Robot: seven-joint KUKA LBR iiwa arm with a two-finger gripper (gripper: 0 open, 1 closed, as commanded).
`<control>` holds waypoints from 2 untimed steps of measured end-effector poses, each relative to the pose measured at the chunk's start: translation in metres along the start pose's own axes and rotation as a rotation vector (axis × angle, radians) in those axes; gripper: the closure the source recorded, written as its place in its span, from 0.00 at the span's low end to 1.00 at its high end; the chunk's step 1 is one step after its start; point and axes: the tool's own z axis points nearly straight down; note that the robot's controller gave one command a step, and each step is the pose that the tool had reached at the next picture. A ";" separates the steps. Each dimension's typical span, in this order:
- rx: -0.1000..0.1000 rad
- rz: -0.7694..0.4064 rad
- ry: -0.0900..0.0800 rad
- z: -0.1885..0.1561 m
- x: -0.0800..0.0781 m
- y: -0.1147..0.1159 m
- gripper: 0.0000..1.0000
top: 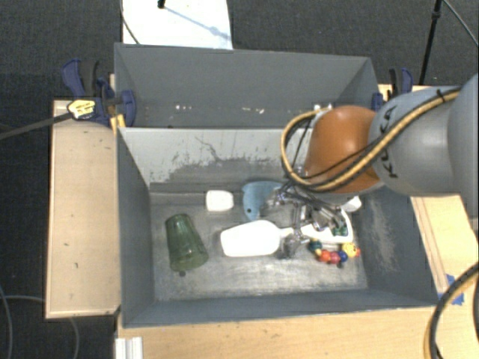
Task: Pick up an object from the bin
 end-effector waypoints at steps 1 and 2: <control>0.001 0.108 0.002 -0.001 0.009 0.018 1.00; 0.001 0.108 0.002 -0.001 0.009 0.018 1.00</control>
Offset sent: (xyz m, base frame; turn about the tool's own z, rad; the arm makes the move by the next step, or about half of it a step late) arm 0.0000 0.0000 0.0000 0.0000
